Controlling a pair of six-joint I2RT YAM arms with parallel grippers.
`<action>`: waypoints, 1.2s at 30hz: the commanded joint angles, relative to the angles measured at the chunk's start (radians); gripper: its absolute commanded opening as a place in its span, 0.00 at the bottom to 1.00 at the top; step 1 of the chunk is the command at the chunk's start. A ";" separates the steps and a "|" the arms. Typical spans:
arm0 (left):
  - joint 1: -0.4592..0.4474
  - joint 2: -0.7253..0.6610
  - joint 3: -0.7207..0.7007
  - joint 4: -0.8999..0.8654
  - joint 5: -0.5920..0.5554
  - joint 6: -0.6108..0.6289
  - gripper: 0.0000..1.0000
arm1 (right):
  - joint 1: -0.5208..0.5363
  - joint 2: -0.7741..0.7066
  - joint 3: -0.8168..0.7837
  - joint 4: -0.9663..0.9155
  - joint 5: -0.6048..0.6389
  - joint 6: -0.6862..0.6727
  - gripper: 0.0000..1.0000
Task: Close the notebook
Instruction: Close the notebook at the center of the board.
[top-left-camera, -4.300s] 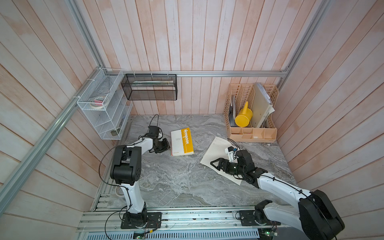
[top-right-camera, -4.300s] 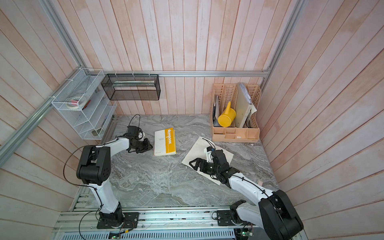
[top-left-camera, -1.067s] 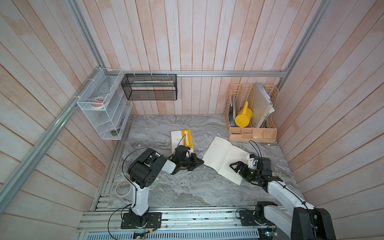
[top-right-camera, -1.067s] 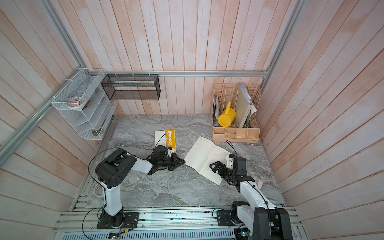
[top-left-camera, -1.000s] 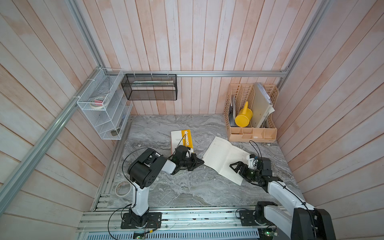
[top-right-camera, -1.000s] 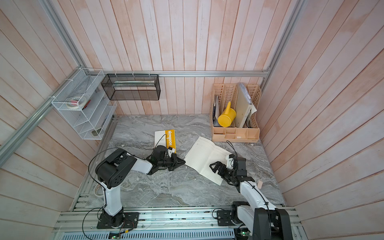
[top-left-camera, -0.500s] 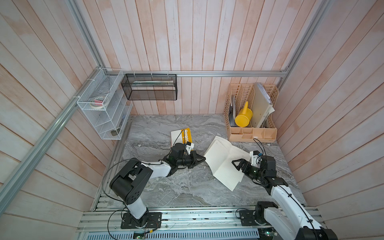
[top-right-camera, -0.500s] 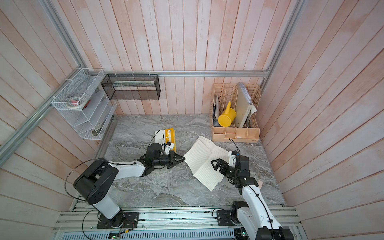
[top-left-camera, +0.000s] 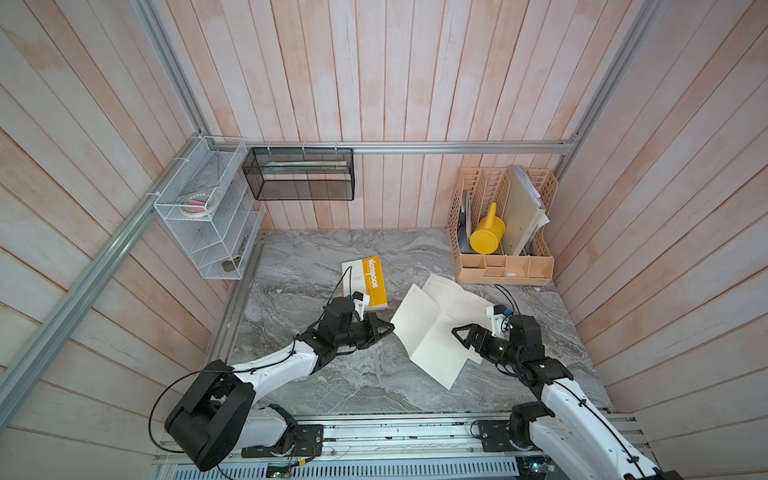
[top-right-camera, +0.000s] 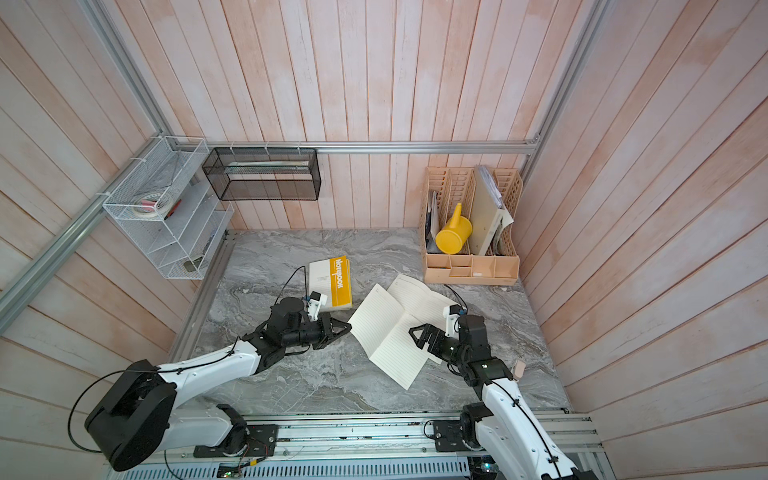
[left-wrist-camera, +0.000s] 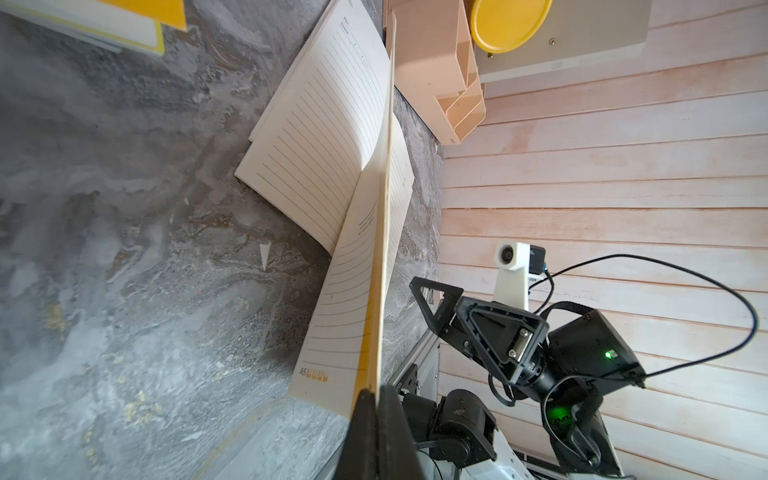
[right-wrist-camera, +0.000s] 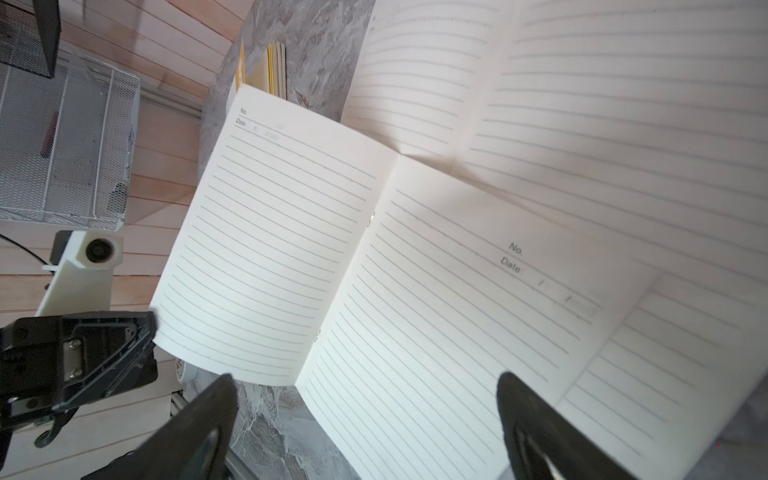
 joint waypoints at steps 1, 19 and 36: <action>-0.003 -0.048 -0.021 -0.123 -0.079 0.053 0.00 | 0.071 0.031 -0.034 0.080 0.046 0.077 0.98; -0.004 -0.249 -0.096 -0.287 -0.177 0.027 0.00 | 0.174 0.254 -0.056 0.356 0.034 0.146 0.98; -0.004 -0.210 -0.115 -0.108 -0.080 0.041 0.26 | 0.175 0.344 -0.083 0.435 0.023 0.133 0.98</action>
